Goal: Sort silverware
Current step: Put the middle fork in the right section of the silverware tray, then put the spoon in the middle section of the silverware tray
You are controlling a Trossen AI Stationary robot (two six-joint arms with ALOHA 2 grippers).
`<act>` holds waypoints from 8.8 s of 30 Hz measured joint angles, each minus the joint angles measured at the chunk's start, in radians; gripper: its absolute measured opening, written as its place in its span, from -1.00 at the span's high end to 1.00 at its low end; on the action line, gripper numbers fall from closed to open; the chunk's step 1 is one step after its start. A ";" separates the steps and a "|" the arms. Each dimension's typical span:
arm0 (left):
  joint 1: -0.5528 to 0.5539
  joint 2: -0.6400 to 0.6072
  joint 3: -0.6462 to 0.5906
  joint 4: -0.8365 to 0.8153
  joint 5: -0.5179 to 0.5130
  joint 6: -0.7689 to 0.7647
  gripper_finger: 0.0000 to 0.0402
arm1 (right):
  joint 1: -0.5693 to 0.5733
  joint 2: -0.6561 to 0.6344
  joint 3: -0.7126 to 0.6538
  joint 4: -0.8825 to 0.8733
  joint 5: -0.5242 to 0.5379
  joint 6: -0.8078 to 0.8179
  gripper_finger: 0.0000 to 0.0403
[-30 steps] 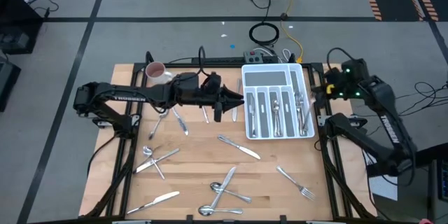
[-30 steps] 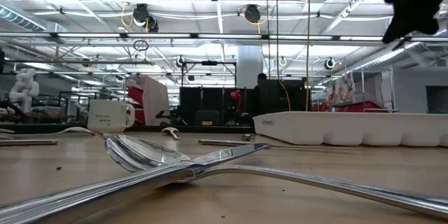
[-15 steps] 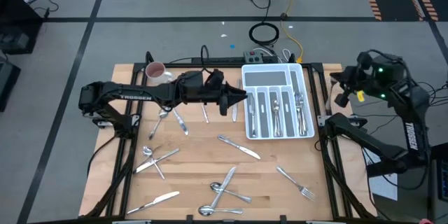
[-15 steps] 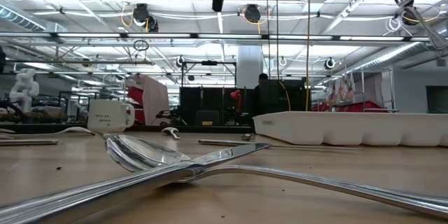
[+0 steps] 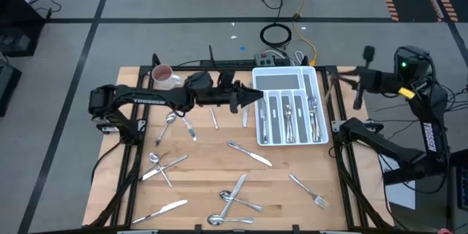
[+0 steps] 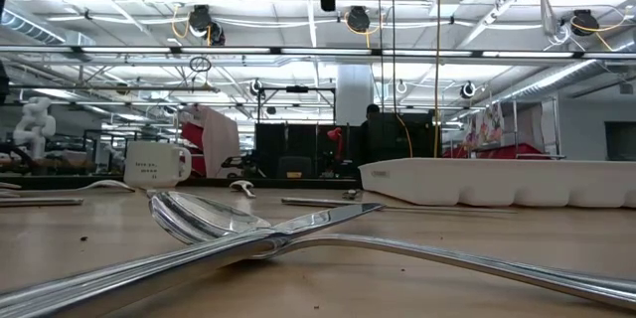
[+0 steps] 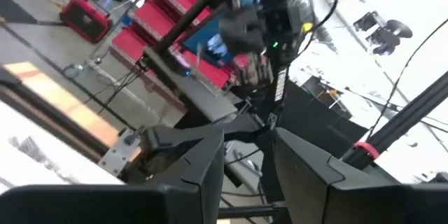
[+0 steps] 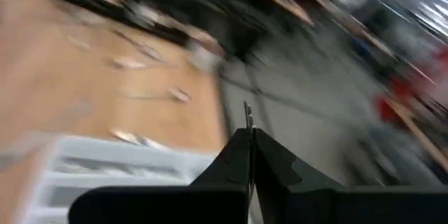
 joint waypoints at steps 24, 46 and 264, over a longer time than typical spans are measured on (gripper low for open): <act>-0.005 -0.002 0.000 0.004 -0.050 0.010 0.36 | -0.008 -0.102 -0.742 0.251 0.009 0.086 1.00; -0.005 -0.002 0.000 -0.002 0.006 0.037 0.36 | -0.147 0.063 -0.799 0.263 0.196 0.180 1.00; -0.112 0.226 -0.024 1.012 0.675 -1.013 1.00 | 1.002 0.619 0.066 0.869 0.201 0.403 0.22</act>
